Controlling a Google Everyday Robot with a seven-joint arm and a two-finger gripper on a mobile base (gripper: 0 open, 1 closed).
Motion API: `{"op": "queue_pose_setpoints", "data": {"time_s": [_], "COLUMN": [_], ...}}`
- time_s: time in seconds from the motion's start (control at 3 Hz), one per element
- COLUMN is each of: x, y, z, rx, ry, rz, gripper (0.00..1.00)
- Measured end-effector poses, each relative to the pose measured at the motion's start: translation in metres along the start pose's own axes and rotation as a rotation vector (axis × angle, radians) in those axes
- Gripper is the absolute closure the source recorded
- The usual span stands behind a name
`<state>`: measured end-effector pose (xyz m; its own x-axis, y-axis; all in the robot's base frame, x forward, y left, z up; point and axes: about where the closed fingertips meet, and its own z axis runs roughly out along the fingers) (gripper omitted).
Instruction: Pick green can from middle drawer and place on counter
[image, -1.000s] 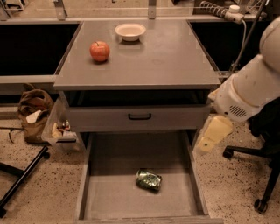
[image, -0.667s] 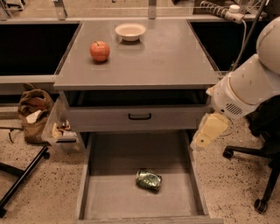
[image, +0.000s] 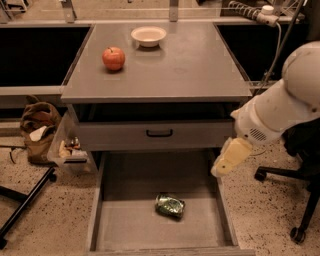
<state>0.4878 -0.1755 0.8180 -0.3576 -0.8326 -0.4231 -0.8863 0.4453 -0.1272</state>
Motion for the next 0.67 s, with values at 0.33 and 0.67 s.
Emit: {"op": "queue_pose_setpoints", "data": {"time_s": [0.33, 0.67], "x": [0.014, 0.025], "y": [-0.002, 0.0], "z": [0.066, 0.113], "rx": [-0.038, -0.066], "ry": [-0.059, -0.12], "rz": [0.058, 0.085], "gripper": [0.0, 0.0]}}
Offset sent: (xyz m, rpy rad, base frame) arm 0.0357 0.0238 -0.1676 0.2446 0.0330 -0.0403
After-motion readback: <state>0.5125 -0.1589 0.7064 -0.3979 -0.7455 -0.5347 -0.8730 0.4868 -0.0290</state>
